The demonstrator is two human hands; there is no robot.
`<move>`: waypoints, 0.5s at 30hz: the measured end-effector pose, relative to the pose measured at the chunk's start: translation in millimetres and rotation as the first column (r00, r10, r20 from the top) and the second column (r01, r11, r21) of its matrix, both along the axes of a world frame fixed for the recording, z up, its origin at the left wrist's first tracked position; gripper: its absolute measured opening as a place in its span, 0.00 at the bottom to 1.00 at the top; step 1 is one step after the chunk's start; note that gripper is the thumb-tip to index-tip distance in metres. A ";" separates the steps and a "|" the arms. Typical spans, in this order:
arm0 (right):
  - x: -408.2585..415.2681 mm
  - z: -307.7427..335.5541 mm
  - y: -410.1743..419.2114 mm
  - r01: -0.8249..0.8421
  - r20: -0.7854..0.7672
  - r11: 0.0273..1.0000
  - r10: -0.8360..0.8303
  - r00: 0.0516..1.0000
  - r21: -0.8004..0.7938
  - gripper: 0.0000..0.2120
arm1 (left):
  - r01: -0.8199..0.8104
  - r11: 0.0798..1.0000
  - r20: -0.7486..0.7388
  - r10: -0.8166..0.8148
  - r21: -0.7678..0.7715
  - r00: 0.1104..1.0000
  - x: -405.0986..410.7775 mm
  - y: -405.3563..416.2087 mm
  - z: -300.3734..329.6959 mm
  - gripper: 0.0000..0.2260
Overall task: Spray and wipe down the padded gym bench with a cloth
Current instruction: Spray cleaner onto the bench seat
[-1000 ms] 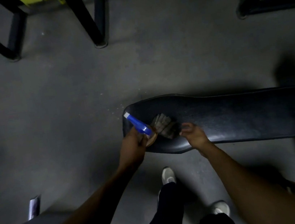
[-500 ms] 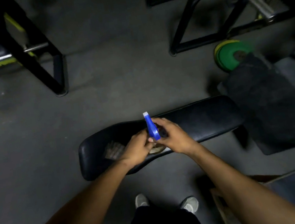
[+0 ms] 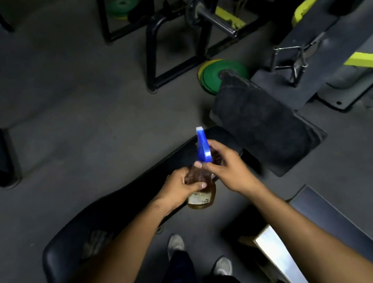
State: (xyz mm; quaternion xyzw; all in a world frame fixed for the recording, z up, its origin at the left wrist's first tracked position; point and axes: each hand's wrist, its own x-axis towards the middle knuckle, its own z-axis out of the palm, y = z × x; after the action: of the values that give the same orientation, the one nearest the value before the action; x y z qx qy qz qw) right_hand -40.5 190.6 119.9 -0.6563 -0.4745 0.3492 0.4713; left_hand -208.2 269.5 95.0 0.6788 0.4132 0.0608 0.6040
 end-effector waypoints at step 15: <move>29.1 -74.0 40.1 0.715 -0.348 0.677 -0.722 0.598 -0.174 0.14 | 0.307 0.923 0.039 -0.307 -0.232 0.951 106.4 69.5 -60.6 0.14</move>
State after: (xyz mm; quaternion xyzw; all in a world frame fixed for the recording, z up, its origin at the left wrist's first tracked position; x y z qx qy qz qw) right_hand -11.3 230.8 45.8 -0.7120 -0.0640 0.2567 0.6504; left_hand -101.8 338.9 34.4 0.6587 0.3054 -0.0833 0.6825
